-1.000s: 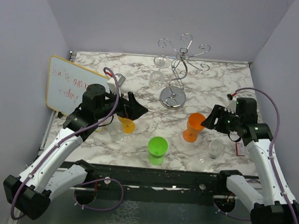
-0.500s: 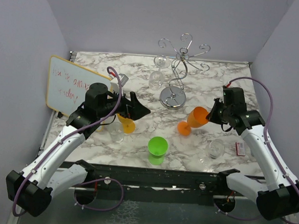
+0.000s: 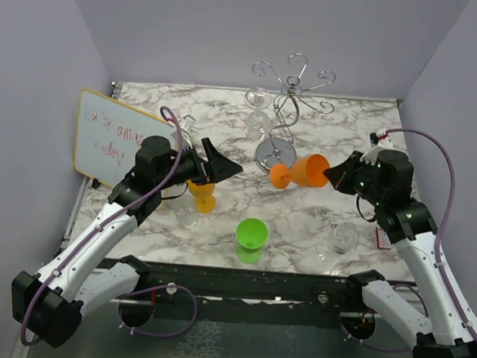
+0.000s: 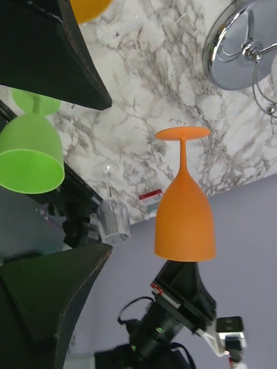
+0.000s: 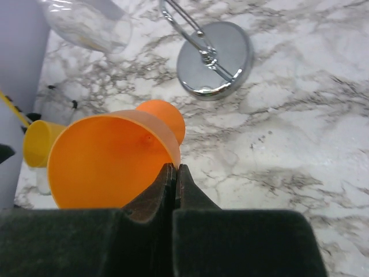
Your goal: Place the wine glass upside down on the wine glass rack
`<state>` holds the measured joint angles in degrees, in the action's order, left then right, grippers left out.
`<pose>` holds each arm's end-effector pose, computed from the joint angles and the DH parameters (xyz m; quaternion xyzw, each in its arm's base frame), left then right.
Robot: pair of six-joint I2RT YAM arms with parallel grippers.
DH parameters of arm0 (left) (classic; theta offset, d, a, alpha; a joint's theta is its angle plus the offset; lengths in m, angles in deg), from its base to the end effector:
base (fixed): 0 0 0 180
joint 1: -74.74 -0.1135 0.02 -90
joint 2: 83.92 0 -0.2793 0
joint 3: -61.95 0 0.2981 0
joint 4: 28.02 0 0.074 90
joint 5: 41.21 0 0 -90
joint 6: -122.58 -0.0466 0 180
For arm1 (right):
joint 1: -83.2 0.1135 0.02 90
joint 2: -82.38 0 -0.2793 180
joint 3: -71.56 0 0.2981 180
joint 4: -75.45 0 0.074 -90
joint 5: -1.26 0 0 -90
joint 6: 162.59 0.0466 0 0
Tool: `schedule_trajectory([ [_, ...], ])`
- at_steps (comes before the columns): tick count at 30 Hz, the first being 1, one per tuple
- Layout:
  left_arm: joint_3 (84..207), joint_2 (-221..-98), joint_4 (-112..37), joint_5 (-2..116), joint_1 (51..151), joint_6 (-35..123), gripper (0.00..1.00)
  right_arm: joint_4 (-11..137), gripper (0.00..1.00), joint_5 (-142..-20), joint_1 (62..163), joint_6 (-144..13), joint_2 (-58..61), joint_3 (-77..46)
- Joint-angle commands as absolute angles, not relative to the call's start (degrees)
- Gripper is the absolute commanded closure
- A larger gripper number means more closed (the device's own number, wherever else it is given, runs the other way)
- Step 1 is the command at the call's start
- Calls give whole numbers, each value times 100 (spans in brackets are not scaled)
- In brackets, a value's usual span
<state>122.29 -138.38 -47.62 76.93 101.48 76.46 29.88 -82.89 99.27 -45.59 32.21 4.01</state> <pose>0.2277 -0.1393 0.3440 0.0348 0.7768 -0.5023 0.3783 0.2213 0.0687 0.3602 0.0555 0.8555 0.2290 0.4611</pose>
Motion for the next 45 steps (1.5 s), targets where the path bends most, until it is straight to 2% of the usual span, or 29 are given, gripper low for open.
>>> schedule_trajectory([
  [1,11431,-13753,-3123,7342,10148,10282,1,4855,99,-7458,9960,-4305,3746,1163],
  [11,11347,-14166,-2917,6811,10656,12078,4,7438,99,-6669,9955,-4019,4757,2678],
  [21,11493,-14728,-2906,4974,11955,13236,1,8390,99,-6756,9957,-3695,4984,3283],
  [25,12088,-15097,-3219,3949,12301,13329,8,8690,99,-6686,9955,-3532,4933,3360],
  [27,12197,-15231,-3353,3599,12400,13611,15,8784,99,-6687,9955,-3500,4959,3396],
  [30,12113,-15354,-2855,3337,12495,13913,22,8803,99,-6638,9955,-3427,4974,3402],
  [32,12148,-15396,-2639,3219,12502,13939,21,8787,99,-6602,9958,-3413,4994,3409],
  [36,12177,-15386,-2540,3096,12510,13860,13,8676,99,-6590,9958,-3484,5049,3444],
  [37,12169,-15375,-2539,3066,12510,13835,15,8682,99,-6544,9956,-3480,5066,3457],
  [42,11963,-15373,-2434,3154,12510,14200,48,8645,99,-6432,9955,-3501,5074,3570],
  [45,11962,-15428,-2426,3208,12510,14233,61,8681,99,-6241,9955,-3553,5007,3630],
])
